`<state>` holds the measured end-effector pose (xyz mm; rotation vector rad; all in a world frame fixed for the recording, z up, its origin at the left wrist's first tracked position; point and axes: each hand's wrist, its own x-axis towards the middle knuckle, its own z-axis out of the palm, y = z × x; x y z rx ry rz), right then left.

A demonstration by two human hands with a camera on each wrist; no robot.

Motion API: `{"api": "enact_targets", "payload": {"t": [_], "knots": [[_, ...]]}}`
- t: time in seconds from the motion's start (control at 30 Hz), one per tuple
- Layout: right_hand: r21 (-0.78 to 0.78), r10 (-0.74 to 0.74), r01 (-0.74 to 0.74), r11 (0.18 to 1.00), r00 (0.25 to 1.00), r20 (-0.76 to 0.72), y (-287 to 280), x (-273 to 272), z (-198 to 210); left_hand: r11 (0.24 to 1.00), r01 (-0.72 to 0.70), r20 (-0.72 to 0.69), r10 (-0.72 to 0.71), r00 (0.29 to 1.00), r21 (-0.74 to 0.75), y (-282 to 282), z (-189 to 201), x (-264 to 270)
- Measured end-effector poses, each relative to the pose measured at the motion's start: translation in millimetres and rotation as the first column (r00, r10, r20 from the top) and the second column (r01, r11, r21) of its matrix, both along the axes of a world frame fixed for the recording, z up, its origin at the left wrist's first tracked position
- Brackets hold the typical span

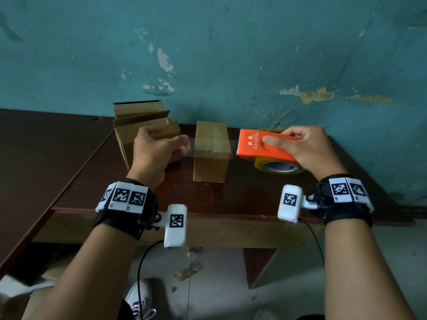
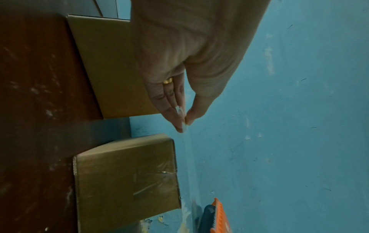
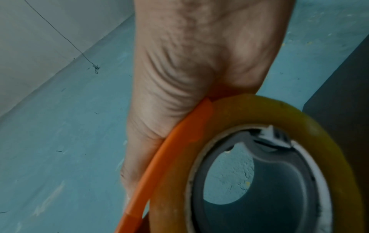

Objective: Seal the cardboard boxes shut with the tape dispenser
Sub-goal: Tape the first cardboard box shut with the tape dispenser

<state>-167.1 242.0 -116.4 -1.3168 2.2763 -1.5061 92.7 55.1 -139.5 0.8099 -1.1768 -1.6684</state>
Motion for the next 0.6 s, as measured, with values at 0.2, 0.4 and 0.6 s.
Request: {"api": "enact_targets", "payload": {"t": [0.2, 0.4, 0.6], "knots": [[0.062, 0.0, -0.003, 0.998, 0.999, 0.052, -8.4, -9.2, -3.3, 0.999, -0.023, 0.024, 0.022, 0.999, 0.028, -3.6, -3.8, -4.6], [0.088, 0.02, -0.028, 0.996, 0.995, 0.095, -14.4, -14.4, -4.4, 0.998, -0.053, 0.069, 0.05, 0.996, 0.041, -10.0, -7.9, -10.6], [0.114, 0.025, -0.035, 0.993, 0.996, 0.09, -19.2, -17.4, -9.0, 0.997, -0.066, 0.09, 0.061, 0.994, 0.051, -11.7, -10.3, -11.5]]}}
